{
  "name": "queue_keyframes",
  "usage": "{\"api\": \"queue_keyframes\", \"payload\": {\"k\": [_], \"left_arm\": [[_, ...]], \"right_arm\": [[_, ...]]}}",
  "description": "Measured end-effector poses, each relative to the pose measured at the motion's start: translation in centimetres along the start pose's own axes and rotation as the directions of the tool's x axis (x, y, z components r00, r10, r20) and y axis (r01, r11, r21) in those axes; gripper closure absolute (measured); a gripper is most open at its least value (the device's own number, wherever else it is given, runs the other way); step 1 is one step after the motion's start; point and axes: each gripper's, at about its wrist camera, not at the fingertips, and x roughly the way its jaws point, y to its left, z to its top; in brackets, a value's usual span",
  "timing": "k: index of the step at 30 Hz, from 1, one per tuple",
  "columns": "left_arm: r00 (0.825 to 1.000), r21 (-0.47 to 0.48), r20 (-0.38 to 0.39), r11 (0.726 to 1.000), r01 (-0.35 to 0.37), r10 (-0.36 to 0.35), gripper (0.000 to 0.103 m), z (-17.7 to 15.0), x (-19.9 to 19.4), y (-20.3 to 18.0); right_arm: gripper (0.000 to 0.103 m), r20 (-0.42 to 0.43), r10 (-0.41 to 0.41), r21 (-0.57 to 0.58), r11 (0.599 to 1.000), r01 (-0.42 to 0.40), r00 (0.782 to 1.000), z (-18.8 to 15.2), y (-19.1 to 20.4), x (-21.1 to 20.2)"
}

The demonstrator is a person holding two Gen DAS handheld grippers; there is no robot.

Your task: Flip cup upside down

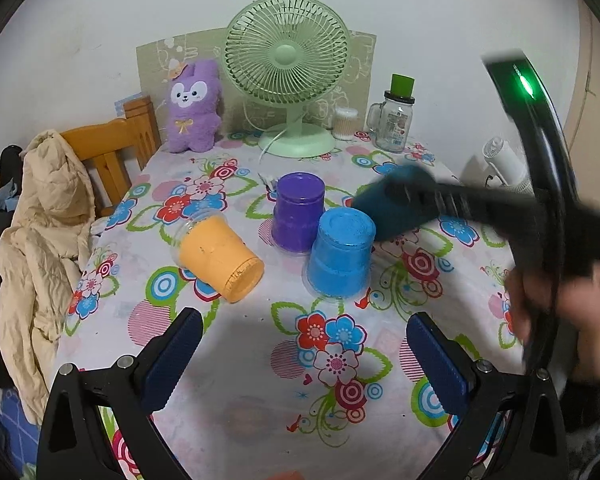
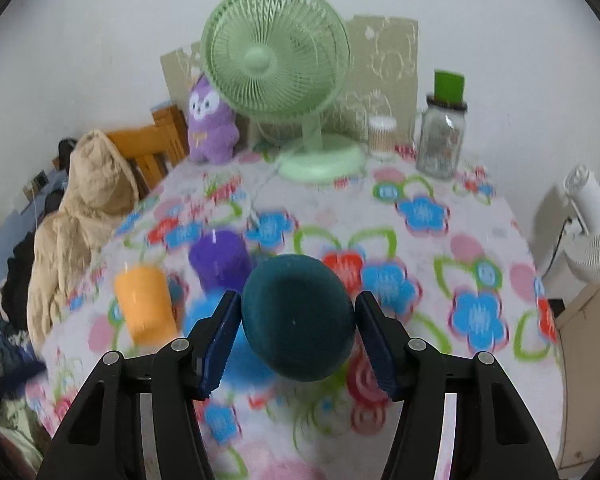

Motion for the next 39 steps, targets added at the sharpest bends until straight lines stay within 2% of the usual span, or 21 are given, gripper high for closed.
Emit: {"api": "queue_keyframes", "payload": {"k": [3,6,9,18,25,36,39], "left_arm": [[1.0,-0.004,-0.013,1.0,0.012,-0.012,0.0,0.1,0.6,0.0],[0.999,-0.002,-0.022,1.0,0.026,-0.026,0.0,0.2,1.1,-0.3],[0.999,0.009,-0.024,0.999,0.041,-0.041,0.0,0.2,1.2,-1.0],[0.998,0.044,-0.02,0.998,0.052,-0.051,0.0,0.1,0.5,-3.1],[0.999,0.051,-0.018,0.998,0.038,-0.037,0.0,0.1,0.3,-3.8],[0.999,0.038,-0.014,0.999,0.037,-0.036,0.0,-0.1,0.2,-4.2],[0.999,0.041,-0.02,0.999,0.036,-0.035,0.0,-0.1,0.5,-4.6]], "right_arm": [[0.041,-0.042,0.024,0.024,0.999,-0.023,0.999,-3.4,-0.7,-0.5],[0.041,-0.09,0.015,0.03,0.999,-0.012,0.996,-6.6,-1.1,-1.4],[0.041,-0.075,0.021,0.041,0.999,-0.018,0.997,-8.0,-1.4,-3.3],[0.04,-0.008,-0.007,0.039,0.999,0.007,1.0,-7.3,-2.3,-6.6],[0.032,-0.01,-0.036,0.001,0.999,0.036,0.999,-7.7,-1.7,-7.3],[0.031,-0.009,-0.098,-0.019,0.995,0.098,0.995,-8.5,-1.9,-8.2],[0.027,-0.01,-0.112,-0.016,0.994,0.112,0.994,-8.6,-2.4,-8.3]]}}
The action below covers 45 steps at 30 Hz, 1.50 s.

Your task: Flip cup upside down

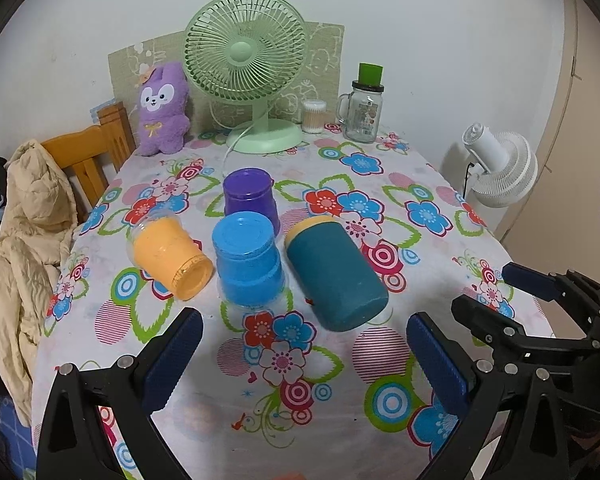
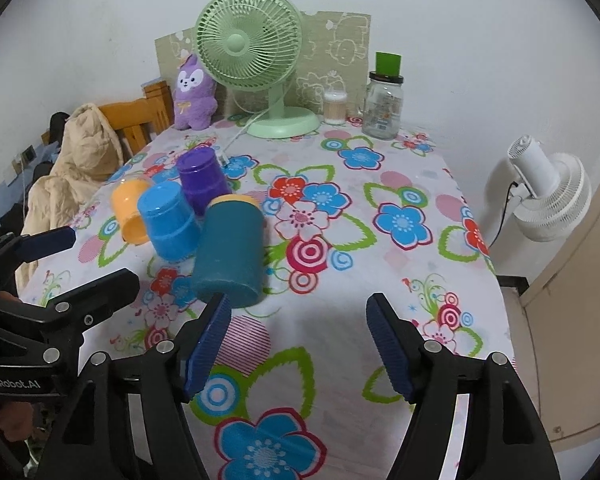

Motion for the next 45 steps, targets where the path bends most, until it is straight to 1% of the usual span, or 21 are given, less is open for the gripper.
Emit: {"api": "queue_keyframes", "payload": {"k": [3,9,13,18,22,27,30,33,36,43,44,45], "left_arm": [[1.0,-0.001,-0.009,1.0,0.0,0.0,0.0,0.1,0.5,-0.5],[1.0,-0.004,-0.026,1.0,-0.009,0.009,0.0,0.3,1.6,-1.5],[0.999,-0.013,-0.032,1.0,-0.02,0.02,0.0,0.7,2.4,-2.0],[0.998,-0.032,-0.06,0.999,-0.02,0.018,0.0,1.1,4.0,-2.4],[0.997,-0.026,-0.069,0.999,-0.046,0.044,0.0,1.3,5.4,-2.8],[0.993,-0.032,-0.105,0.998,-0.059,0.056,0.0,1.3,7.8,-3.0],[0.989,-0.036,-0.136,0.997,-0.068,0.062,0.0,1.2,9.4,-3.0],[0.985,-0.057,-0.165,0.997,-0.054,0.044,0.0,1.1,10.7,-3.0],[0.981,-0.047,-0.186,0.997,-0.057,0.048,0.0,0.9,11.6,-3.4],[0.976,-0.043,-0.212,0.997,-0.066,0.055,0.0,0.5,13.0,-3.8],[0.976,-0.045,-0.21,0.997,-0.064,0.054,0.004,0.4,13.0,-3.7],[0.977,-0.049,-0.205,0.997,-0.061,0.049,0.01,0.4,12.9,-3.7]], "right_arm": [[0.02,-0.001,-0.021,0.007,1.0,0.021,1.0,-0.2,-0.8,0.2],[0.018,-0.021,-0.027,0.022,0.999,0.028,0.999,-0.7,-2.3,1.0],[0.014,-0.028,-0.02,0.038,0.999,0.021,0.999,-1.2,-3.5,1.3],[0.013,-0.036,-0.023,0.07,0.997,0.026,0.999,-2.0,-4.9,1.5],[0.013,-0.041,-0.028,0.097,0.995,0.032,0.999,-2.5,-6.1,1.4],[0.013,-0.048,-0.031,0.116,0.993,0.037,0.998,-2.9,-7.0,1.4],[0.013,-0.063,-0.029,0.119,0.992,0.037,0.998,-3.2,-7.1,1.8],[0.013,-0.073,-0.027,0.11,0.993,0.035,0.997,-3.6,-7.0,1.9],[0.013,-0.076,-0.026,0.111,0.993,0.035,0.997,-3.7,-7.1,1.8],[0.012,-0.076,-0.028,0.119,0.992,0.037,0.997,-3.8,-7.5,1.6],[0.012,-0.077,-0.029,0.119,0.992,0.038,0.997,-3.9,-7.5,1.6],[0.012,-0.077,-0.03,0.118,0.992,0.039,0.997,-3.9,-7.5,1.5]]}}
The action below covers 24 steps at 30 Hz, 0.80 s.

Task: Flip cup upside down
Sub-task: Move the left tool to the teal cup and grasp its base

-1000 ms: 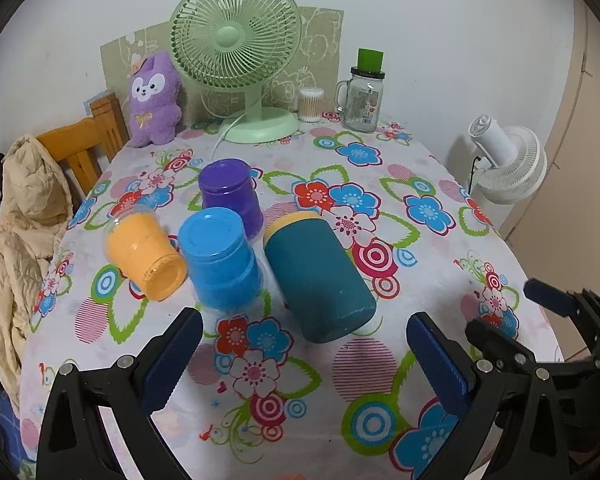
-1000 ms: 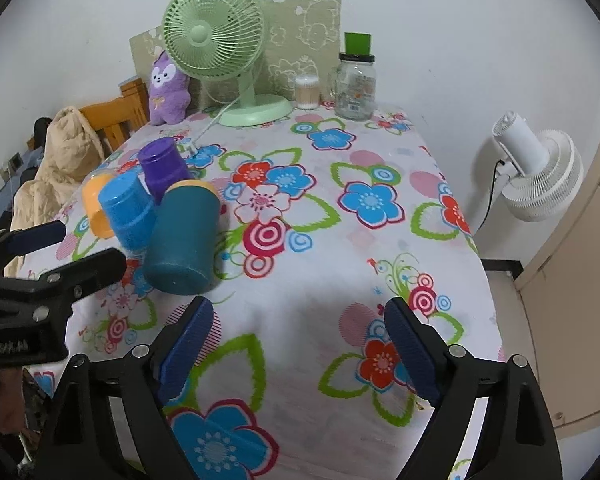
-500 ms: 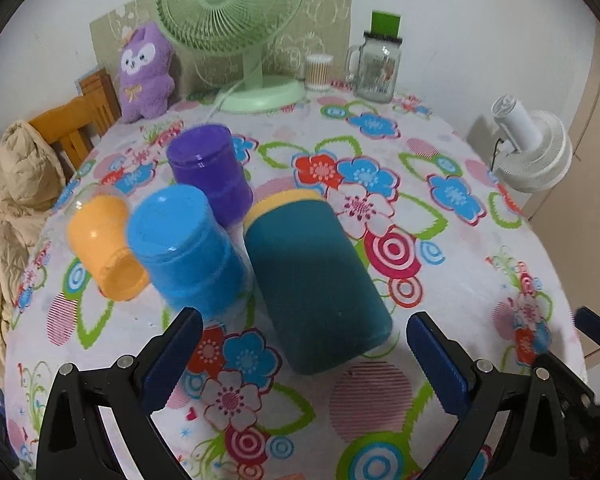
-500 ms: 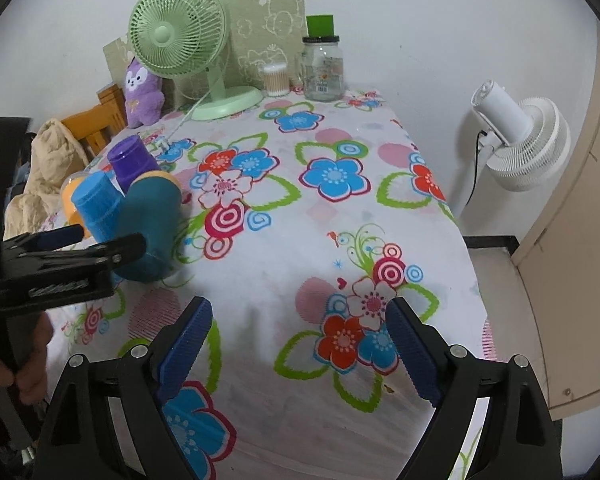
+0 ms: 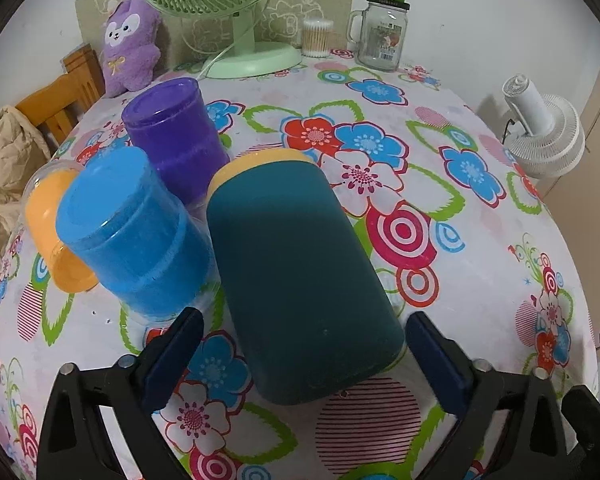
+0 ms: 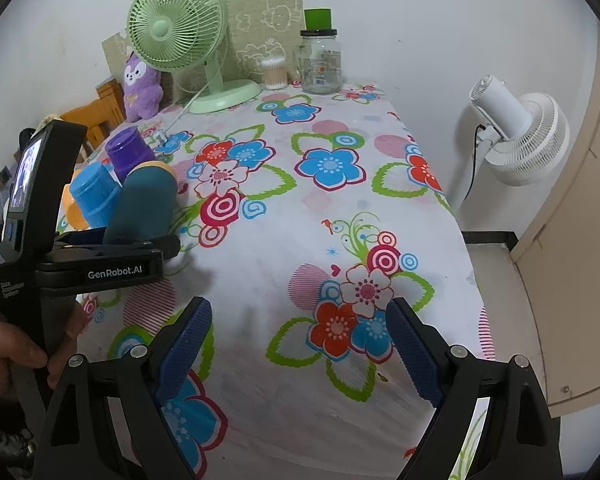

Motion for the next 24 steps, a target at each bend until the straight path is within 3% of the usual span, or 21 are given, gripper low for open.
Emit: {"api": "queue_keyframes", "payload": {"k": [4,24], "left_arm": [[1.0,0.005,0.009,1.0,0.018,-0.018,0.024,-0.1,-0.2,0.0],[0.991,0.029,0.129,0.999,0.015,-0.019,0.034,0.2,-5.3,0.9]], "right_arm": [[0.012,0.003,-0.002,0.009,1.0,0.002,1.0,-0.1,-0.3,-0.2],[0.012,0.023,0.016,-0.001,1.0,-0.016,1.0,0.0,0.8,-1.1]]}}
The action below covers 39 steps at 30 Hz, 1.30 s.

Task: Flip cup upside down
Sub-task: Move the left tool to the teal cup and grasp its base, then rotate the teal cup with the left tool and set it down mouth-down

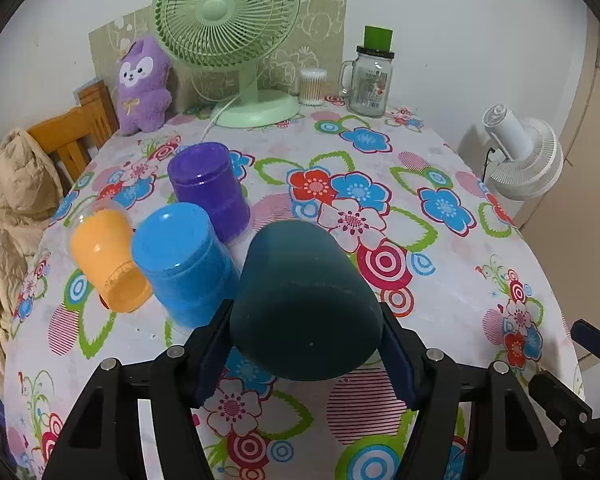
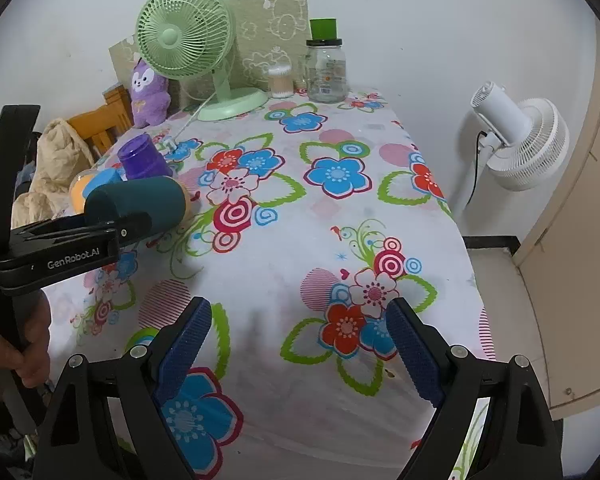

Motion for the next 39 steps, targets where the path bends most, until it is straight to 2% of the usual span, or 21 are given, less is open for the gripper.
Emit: {"api": "queue_keyframes", "payload": {"k": [13,25,39], "left_arm": [[0.999,0.002,0.033,1.0,0.001,-0.001,0.035,0.1,-1.9,0.5],[0.999,0.001,0.041,1.0,-0.022,0.022,0.036,-0.1,-3.6,1.4],[0.997,-0.012,0.074,1.0,-0.015,0.016,0.036,-1.0,-6.6,2.5]], "right_arm": [[0.012,0.001,0.009,-0.016,1.0,-0.009,1.0,0.2,0.8,0.0],[0.012,-0.001,0.023,-0.055,0.998,-0.023,1.0,0.7,2.5,0.1],[0.012,-0.013,0.037,-0.101,0.994,-0.038,0.999,1.0,4.9,0.8]]}}
